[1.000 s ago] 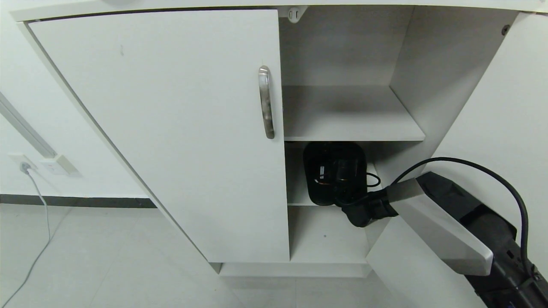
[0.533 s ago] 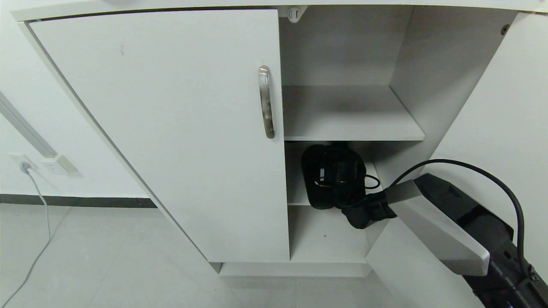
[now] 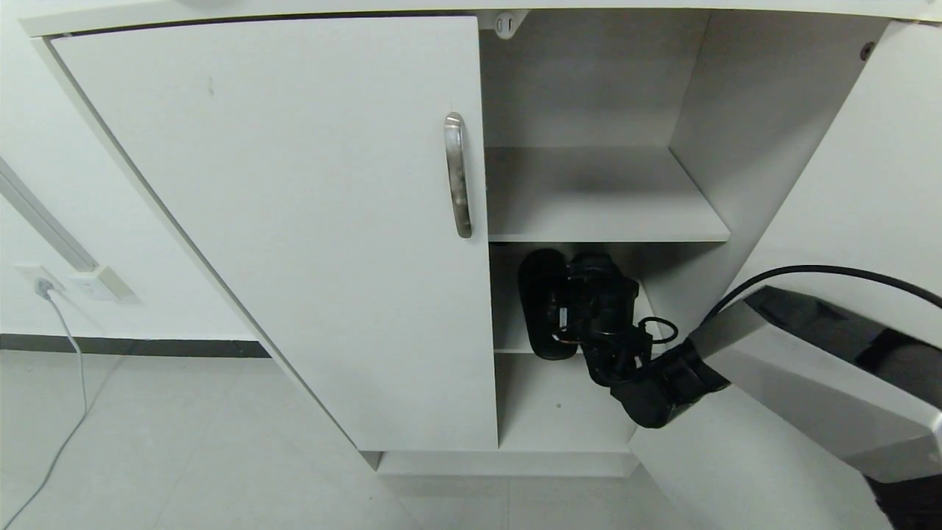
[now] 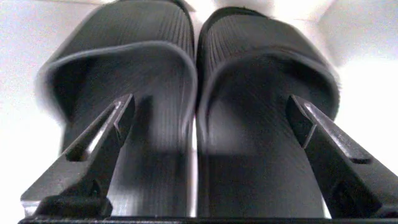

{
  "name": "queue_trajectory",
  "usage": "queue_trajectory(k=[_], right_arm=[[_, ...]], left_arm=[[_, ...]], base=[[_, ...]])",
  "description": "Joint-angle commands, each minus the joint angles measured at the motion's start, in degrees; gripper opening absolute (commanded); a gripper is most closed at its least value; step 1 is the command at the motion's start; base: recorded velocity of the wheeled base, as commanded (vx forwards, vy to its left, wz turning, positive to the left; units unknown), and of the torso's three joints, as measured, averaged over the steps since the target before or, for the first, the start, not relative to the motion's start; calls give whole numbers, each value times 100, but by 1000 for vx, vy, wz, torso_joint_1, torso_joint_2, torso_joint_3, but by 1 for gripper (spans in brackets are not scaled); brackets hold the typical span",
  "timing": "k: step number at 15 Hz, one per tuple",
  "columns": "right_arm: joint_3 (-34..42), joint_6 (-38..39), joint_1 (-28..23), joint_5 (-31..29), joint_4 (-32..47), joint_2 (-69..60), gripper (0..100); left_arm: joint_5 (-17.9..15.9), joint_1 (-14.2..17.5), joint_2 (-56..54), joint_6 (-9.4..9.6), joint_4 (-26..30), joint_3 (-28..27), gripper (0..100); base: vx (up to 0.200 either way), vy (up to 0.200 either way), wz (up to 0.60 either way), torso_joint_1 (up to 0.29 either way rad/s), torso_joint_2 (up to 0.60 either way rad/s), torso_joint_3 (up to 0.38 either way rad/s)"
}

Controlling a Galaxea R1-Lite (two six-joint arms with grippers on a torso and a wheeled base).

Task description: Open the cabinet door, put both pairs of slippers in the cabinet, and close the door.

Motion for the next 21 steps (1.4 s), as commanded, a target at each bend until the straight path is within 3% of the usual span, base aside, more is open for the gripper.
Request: queue_trajectory(k=[1,5,7,11,16,21], right_arm=[[1652,-3,382,-5,-652,-1309,100],[3365,-12,1006,12,-1338,-2311,100],[3823,-12,1279,91,-1373,-2654,100],[3875,-12,1428,162,-1364,-2574,100],[3884,-12,1446,162,-1373,-2548,100],[3928,-12,1446,162,-1390,-2548,100]], left_arm=[[1,1,9,2,-4,-2,0],[1,1,0,2,-4,-2,0],[1,1,9,2,-4,-2,0],[-7,1,0,2,-4,-2,0],[-7,1,9,-7,-4,-2,0],[1,1,0,20,-4,-2,0]], base=[[0,0,0,0,0,0],[0,0,0,0,0,0],[0,0,0,0,0,0],[0,0,0,0,0,0],[-200,0,0,-1,4,1],[0,0,0,0,0,0]])
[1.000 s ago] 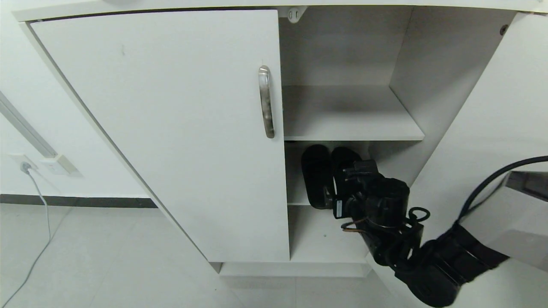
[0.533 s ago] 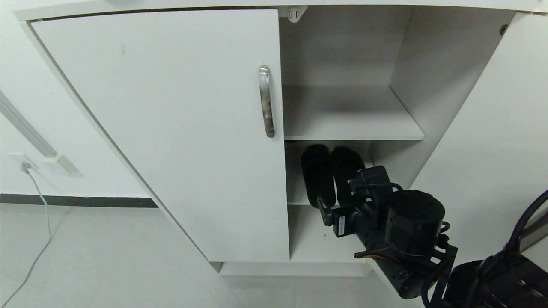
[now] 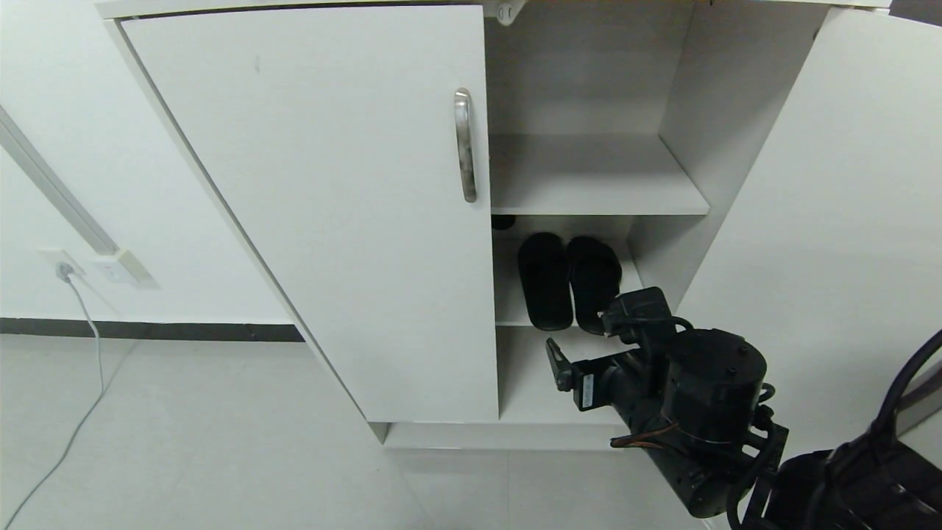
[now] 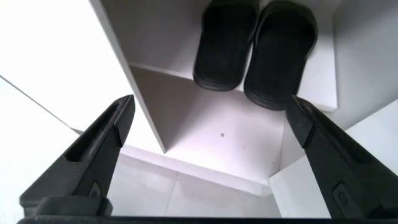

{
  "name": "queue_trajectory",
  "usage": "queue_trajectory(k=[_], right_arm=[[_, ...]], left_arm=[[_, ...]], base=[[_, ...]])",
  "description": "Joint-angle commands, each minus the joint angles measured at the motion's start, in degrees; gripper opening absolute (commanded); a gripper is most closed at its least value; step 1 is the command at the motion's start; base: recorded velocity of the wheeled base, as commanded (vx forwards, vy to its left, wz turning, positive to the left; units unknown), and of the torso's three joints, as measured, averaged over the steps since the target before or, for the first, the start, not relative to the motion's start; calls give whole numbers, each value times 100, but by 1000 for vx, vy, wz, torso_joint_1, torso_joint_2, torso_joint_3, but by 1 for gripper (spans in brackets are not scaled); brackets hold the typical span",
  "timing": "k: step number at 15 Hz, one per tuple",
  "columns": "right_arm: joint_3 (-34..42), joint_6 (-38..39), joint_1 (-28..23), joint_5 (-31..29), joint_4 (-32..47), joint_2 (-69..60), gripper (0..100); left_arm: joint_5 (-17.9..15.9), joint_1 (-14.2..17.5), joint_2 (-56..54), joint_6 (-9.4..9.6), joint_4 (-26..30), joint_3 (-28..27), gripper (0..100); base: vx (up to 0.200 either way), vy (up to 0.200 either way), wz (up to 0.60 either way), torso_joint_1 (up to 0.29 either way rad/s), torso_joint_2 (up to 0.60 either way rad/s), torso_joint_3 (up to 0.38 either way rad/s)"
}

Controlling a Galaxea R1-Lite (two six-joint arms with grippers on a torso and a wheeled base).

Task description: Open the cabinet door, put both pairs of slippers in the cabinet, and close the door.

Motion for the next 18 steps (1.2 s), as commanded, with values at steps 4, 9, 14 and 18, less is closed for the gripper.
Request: queue_trajectory(k=[4,9,14,18], right_arm=[[11,-1,4,-9,-83,6,100],[20,-1,4,-1,-92,32,100],[20,-1,4,-9,-92,32,100],[29,-1,4,-27,-101,102,100]], left_arm=[[-3,2,0,-21,-1,1,0],[-20,2,0,-21,7,1,0],[-20,2,9,-21,7,1,0],[-3,2,9,-21,-1,1,0]], base=[[0,0,0,0,0,0],[0,0,0,1,1,44],[0,0,0,2,2,191],[0,0,0,-2,2,203]])
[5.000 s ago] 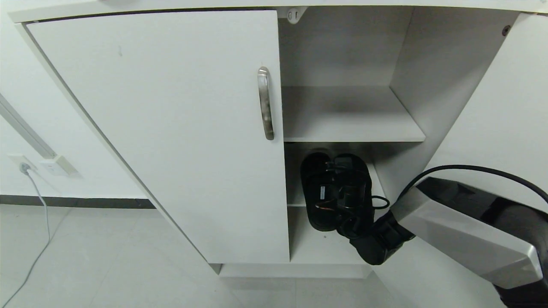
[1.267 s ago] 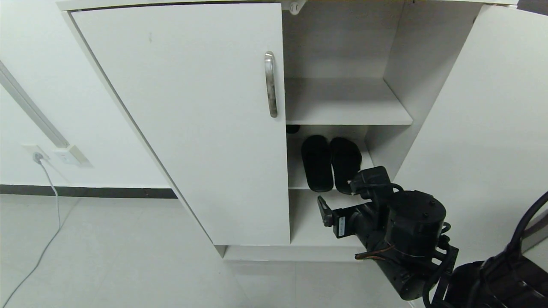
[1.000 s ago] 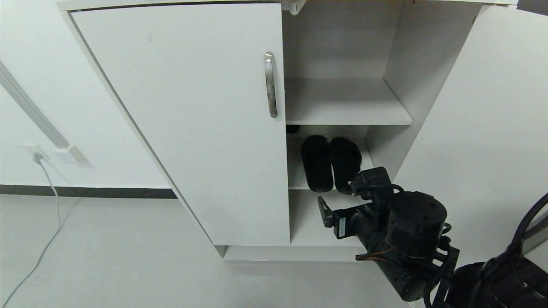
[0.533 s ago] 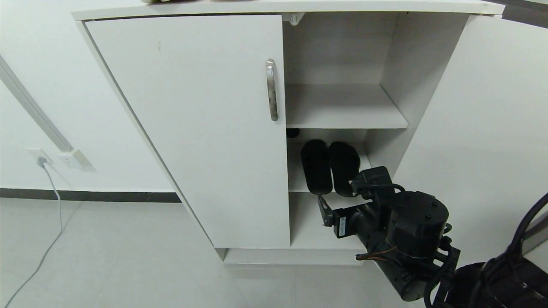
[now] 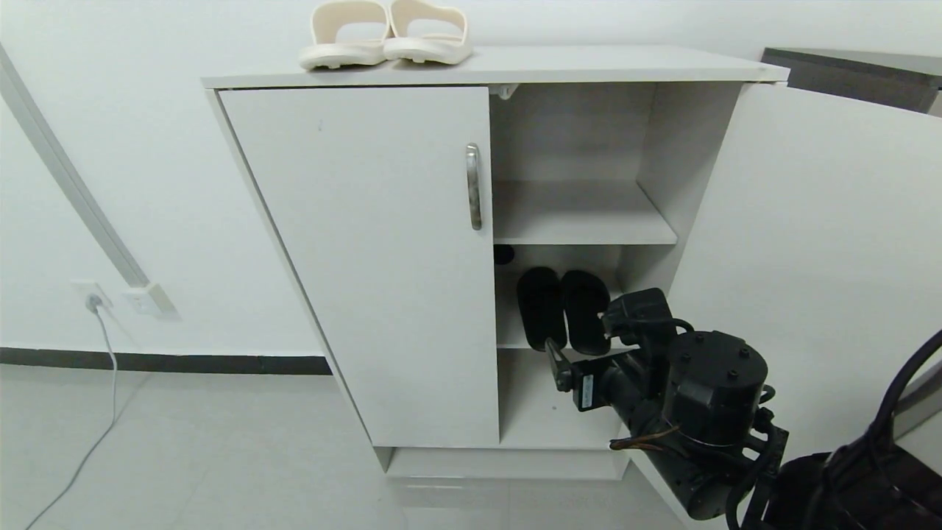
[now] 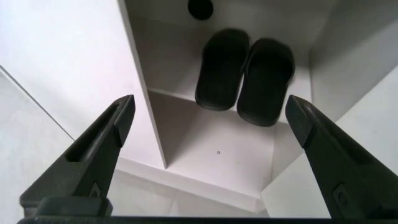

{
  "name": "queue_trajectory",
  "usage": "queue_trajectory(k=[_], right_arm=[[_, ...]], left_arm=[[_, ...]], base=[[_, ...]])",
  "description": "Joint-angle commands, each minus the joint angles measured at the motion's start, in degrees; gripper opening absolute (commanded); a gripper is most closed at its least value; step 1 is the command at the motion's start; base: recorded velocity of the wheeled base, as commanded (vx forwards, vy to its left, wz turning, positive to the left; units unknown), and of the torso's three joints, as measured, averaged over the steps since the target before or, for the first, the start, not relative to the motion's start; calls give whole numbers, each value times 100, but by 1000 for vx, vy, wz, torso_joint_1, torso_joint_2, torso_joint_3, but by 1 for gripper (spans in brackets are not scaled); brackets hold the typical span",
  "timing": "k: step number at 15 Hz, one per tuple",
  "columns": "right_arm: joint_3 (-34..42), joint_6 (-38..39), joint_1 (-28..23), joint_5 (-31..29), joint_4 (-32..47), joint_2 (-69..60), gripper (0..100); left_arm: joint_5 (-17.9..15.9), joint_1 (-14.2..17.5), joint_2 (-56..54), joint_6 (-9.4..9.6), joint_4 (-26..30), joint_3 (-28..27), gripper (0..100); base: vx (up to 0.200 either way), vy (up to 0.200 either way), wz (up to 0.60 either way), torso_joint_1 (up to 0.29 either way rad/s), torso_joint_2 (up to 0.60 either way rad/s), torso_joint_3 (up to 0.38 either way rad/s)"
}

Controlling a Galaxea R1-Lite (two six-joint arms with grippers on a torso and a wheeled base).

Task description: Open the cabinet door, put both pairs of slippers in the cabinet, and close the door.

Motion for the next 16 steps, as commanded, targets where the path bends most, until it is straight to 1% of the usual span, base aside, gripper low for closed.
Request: queue_trajectory(k=[1,11,16], right_arm=[[8,-1,4,10,-17,56,100],[61,-1,4,19,-88,65,100],[96,-1,4,19,-96,65,100]], left_arm=[[8,1,9,-10,-6,1,0],[17,1,9,-2,-6,1,0],[8,1,0,-2,-6,1,0]], base=[[0,0,0,2,2,178],[0,0,0,0,0,11],[0,200,0,4,2,5]])
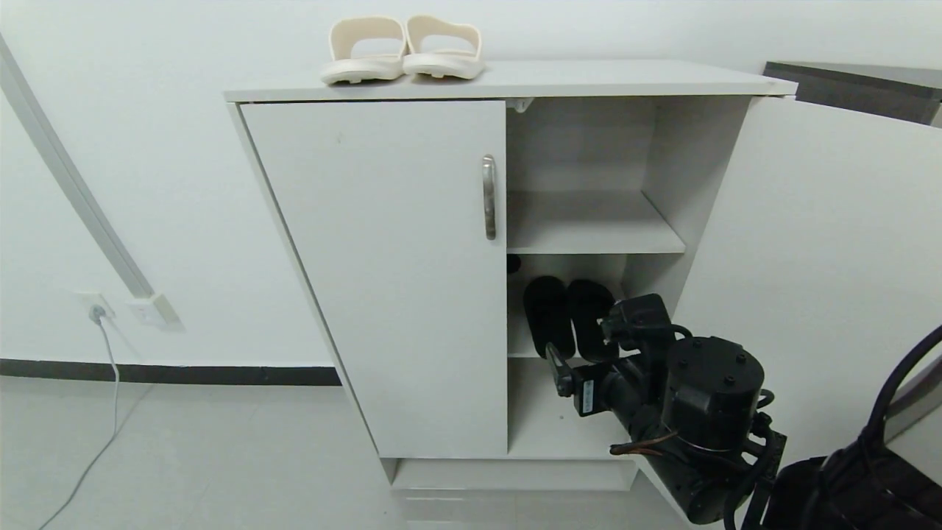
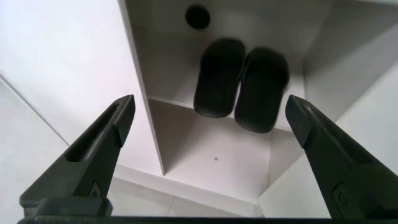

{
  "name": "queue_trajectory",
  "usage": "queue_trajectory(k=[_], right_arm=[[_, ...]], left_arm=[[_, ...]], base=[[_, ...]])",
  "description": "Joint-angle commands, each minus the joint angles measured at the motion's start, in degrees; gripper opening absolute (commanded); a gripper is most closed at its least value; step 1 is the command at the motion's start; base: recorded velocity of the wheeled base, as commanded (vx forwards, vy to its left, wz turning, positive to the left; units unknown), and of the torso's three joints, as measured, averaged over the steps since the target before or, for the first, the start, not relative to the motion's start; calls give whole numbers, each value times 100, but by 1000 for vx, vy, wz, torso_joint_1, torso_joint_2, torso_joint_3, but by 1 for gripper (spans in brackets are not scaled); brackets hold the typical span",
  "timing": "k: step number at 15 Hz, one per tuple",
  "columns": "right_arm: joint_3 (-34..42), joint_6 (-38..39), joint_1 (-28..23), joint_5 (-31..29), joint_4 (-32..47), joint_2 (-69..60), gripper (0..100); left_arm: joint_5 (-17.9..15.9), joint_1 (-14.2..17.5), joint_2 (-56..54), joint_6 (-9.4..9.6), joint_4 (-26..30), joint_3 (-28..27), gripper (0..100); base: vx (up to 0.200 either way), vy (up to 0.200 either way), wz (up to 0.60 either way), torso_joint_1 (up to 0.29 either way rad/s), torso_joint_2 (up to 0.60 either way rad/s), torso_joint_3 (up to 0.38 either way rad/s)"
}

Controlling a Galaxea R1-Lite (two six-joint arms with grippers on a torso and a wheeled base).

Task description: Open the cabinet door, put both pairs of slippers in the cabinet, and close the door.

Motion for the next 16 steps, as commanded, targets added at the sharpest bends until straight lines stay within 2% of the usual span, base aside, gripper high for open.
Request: queue_trajectory(k=[1,10,16], right_arm=[[17,-1,-6,-3,-30,21,100],[61,-10,-6,-3,-127,65,100],[140,-89,-33,15,-505,109,100]], left_arm=[[4,5,0,-2,-1,1,0],[12,5,9,-10,-1,1,0],[12,5,9,-37,-1,1,0]], base=[[0,200,0,2,2,7],[0,200,0,3,1,2],[0,0,0,0,0,0]])
